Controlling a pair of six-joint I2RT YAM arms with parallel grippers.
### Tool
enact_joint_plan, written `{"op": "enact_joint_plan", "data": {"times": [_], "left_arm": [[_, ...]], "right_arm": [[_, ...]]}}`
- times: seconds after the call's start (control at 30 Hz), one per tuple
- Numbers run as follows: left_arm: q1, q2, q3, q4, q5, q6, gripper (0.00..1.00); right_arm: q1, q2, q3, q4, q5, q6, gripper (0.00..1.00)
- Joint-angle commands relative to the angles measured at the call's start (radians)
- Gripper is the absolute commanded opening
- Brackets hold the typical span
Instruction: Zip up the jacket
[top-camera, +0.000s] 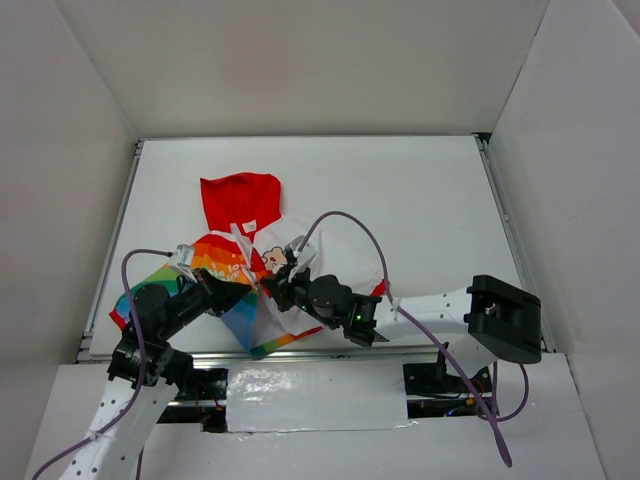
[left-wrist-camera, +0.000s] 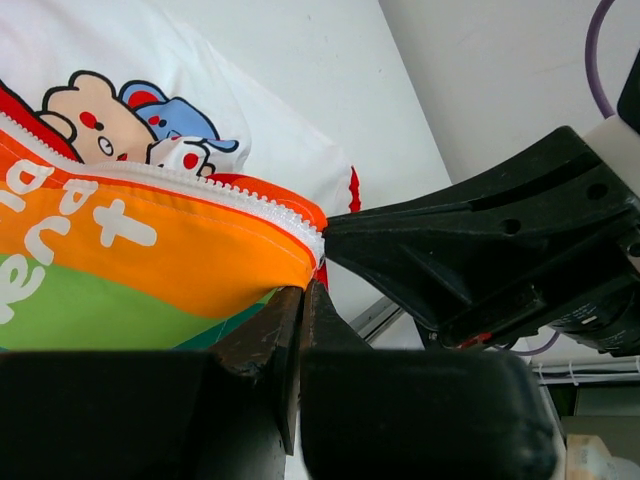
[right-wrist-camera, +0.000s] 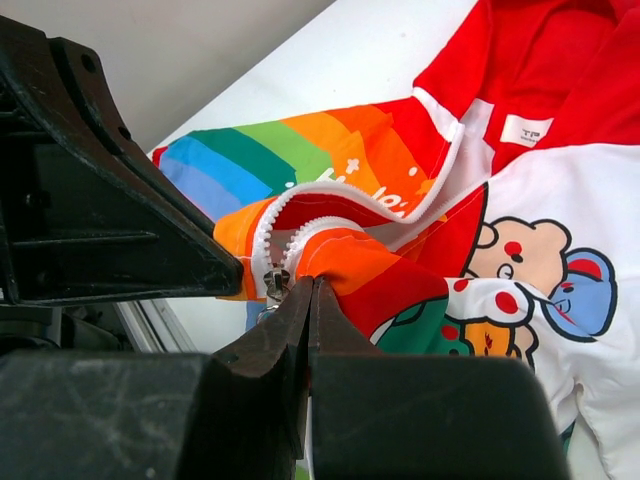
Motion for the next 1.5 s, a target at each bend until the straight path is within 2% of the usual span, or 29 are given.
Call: {"op": "enact_joint_plan", "data": {"times": [0.0, 0.23, 0.33, 0.6, 0.83, 1.27, 1.47], "left_arm": [[0.001, 0.010, -0.013, 0.035, 0.038, 0.034, 0.00], [0.001, 0.030, -0.004, 0.020, 0.058, 0.028, 0.00], [0.001, 0.049, -0.002, 0.012, 0.070, 0.032, 0.00], [0.000, 0.125, -0.014, 0.073, 0.142, 0.043, 0.00], [0.001, 0.086, -0.023, 0.102, 0.156, 0.038, 0.00], [0.001, 0.163, -0.131, 0.125, 0.121, 0.017, 0.00], [0.000, 0.218, -0.192, 0.233, 0.147, 0.005, 0.00]], "right_arm": [[-0.002, -0.049, 0.017, 0.047, -0.025, -0.009, 0.00], [-0.037, -0.075, -0.008, 0.064, -0.094, -0.018, 0.00], [-0.065, -0.089, -0.009, 0.058, -0.176, -0.015, 0.00], [-0.089, -0.083, 0.025, -0.006, -0.304, -0.009, 0.00], [-0.105, -0.047, 0.040, -0.066, -0.275, 0.026, 0.00], [-0.122, 0.028, 0.094, -0.170, -0.300, 0.056, 0.00], [-0.128, 0.088, 0.147, -0.238, -0.308, 0.075, 0.03]]}}
